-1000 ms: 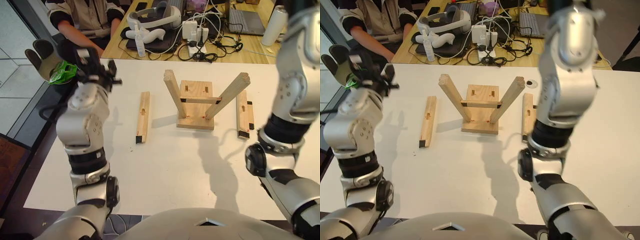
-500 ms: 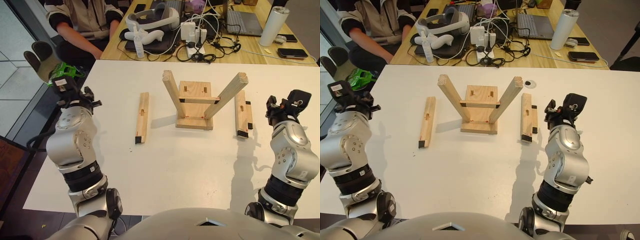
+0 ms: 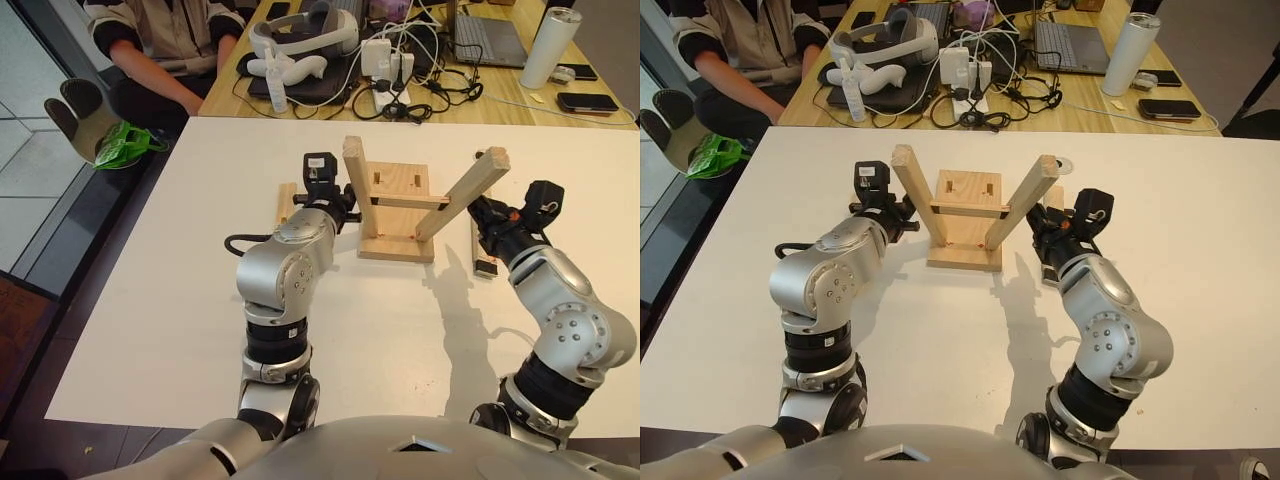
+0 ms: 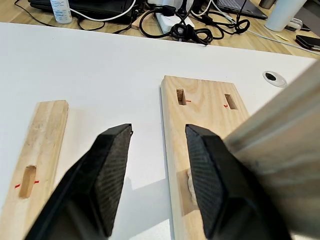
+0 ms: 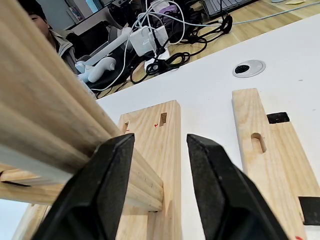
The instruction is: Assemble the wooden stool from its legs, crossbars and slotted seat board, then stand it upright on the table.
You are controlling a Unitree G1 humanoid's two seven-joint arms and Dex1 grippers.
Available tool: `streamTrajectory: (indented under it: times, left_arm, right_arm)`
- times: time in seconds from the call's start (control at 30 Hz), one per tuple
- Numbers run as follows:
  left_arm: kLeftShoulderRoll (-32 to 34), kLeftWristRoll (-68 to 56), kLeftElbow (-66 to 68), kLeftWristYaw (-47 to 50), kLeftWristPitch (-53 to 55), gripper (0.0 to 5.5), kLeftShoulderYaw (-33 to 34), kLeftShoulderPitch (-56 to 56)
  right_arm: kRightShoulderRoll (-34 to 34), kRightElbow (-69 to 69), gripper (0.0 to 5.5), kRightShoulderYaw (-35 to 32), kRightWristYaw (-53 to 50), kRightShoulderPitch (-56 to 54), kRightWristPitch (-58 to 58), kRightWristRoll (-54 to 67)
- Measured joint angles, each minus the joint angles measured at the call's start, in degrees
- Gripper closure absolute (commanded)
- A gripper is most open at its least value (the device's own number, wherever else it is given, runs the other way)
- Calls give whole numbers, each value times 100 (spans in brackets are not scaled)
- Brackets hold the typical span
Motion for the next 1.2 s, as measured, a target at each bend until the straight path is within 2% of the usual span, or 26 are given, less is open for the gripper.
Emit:
streamTrajectory:
  times: [0.13,0.23,0.37,0.43,0.6,0.67,0.73,0.83,0.87,0.93,1.03,1.1,1.13,1.2]
  left_arm:
    - [777,14,-108,-511,289,347,-108,-117]
    - [1362,-154,-448,-1072,426,347,-6,123]
    - [2433,20,-477,-1346,438,347,848,659]
    - [2651,73,-428,-1438,310,347,1033,673]
    - [2638,243,379,-1119,-1031,347,1795,-413]
    - [2424,172,799,-654,-1933,347,2464,-1477]
    - [2238,-349,901,-739,-2311,347,2714,-2199]
    - [1625,-1842,814,-1077,-2735,347,3051,-3612]
    - [1436,-2185,718,-1150,-2644,347,3024,-3679]
    - [1252,-2277,799,-1211,-2046,347,2543,-2966]
    - [1651,-1892,890,-1420,-1152,347,903,-1557]
    - [2021,-1603,572,-1479,-1130,347,253,-1401]
    - [2042,-1452,523,-1466,-1147,347,81,-1342]
    - [1858,-1358,610,-1389,-1403,347,146,-1330]
  right_arm:
    - [3,20,349,68,42,-41,343,297]
    - [-194,432,349,391,-125,-138,-220,-49]
    - [-848,1065,349,-202,-761,-261,-1125,-845]
    - [-878,1240,349,-232,-849,-262,-1301,-907]
    - [-775,1342,349,71,-873,-250,-1406,-949]
    - [-759,1341,349,233,-865,-225,-1408,-953]
    - [-774,1334,349,330,-855,-218,-1411,-963]
    - [-776,1326,349,460,-834,-216,-1412,-961]
    - [-779,1324,349,485,-830,-211,-1412,-961]
    - [-775,1300,349,538,-819,-200,-1412,-956]
    - [-777,1304,349,618,-802,-201,-1411,-939]
    - [-814,1312,349,666,-750,-217,-1401,-933]
    - [-840,1305,349,703,-702,-238,-1397,-898]
    - [-883,1249,349,776,-593,-299,-1415,-868]
